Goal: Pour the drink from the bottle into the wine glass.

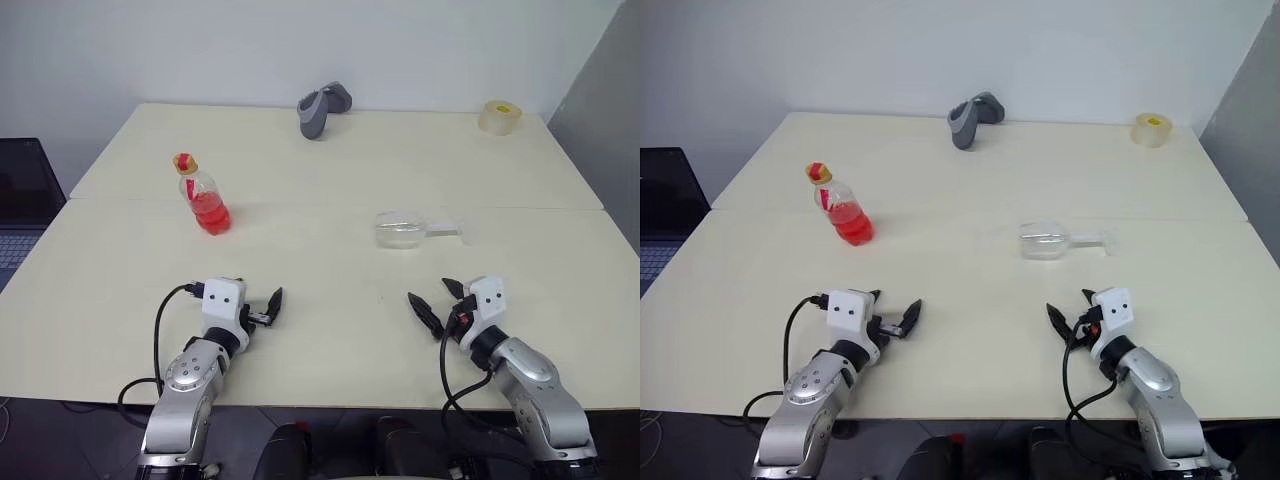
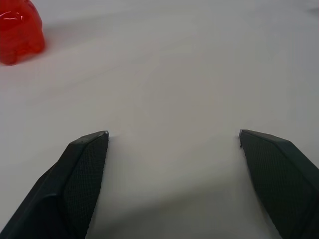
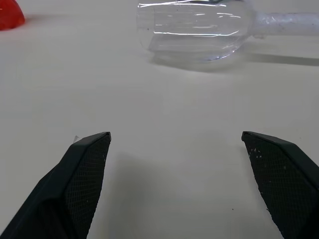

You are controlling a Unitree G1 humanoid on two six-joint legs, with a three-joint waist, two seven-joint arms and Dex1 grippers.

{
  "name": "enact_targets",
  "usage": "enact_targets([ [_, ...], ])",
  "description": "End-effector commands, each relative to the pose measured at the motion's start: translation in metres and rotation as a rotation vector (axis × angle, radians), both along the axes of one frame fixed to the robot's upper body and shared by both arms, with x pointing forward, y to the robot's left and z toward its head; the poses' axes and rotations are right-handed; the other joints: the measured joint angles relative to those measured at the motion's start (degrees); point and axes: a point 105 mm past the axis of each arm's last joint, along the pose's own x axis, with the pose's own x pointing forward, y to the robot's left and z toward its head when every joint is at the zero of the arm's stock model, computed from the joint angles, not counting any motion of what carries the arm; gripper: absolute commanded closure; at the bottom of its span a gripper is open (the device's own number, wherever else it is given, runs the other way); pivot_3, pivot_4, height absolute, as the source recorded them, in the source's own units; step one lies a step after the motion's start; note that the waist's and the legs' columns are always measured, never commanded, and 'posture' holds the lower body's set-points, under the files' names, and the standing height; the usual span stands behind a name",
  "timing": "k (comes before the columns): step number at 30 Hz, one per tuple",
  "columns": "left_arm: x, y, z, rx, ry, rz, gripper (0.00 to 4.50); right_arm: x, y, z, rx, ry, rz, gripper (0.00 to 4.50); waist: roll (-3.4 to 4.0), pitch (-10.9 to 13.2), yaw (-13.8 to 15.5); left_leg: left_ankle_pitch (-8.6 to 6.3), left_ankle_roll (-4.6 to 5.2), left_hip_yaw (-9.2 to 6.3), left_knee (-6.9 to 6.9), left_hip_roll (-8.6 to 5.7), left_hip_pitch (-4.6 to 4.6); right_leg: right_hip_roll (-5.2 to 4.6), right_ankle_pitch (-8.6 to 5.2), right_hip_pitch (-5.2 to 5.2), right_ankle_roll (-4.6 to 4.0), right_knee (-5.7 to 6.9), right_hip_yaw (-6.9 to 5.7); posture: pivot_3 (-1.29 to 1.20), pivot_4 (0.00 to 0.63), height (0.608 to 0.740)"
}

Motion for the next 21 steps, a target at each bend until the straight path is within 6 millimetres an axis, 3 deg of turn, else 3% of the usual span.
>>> enact_targets([
  [1,0.002,0.000,0.014,0.024,-0.073,-0.013,0.02,0.001,-0.002,0.018,-0.001,-0.080,0.007,0.00,0.00,0.0,0.0,0.00,0.00,0.00,0.00,0.00,0.00,0.00,0.00,0.00,0.00,0.00,0.00,0.00,0.150,0.740],
  [7,0.004,0.004,0.014,0.041,-0.072,0.010,0.02,0.000,0.003,0.019,-0.017,-0.098,0.039,0.00,0.00,0.0,0.0,0.00,0.00,0.00,0.00,0.00,0.00,0.00,0.00,0.00,0.00,0.00,0.00,0.00,0.150,0.740],
  [13,0.006,0.000,0.044,-0.009,-0.221,-0.011,0.02,-0.004,0.023,0.033,-0.004,-0.136,0.209,0.00,0.00,0.0,0.0,0.00,0.00,-0.03,0.00,0.00,0.00,-0.01,0.00,0.02,0.00,-0.01,-0.04,0.00,0.150,0.740],
  [21,0.007,0.023,0.050,0.009,-0.274,0.084,0.02,-0.012,0.045,0.055,0.025,-0.161,0.365,0.00,0.00,0.0,0.0,0.00,0.00,-0.08,0.00,0.00,-0.01,-0.01,0.01,0.03,-0.01,-0.03,-0.08,0.00,0.150,0.740],
])
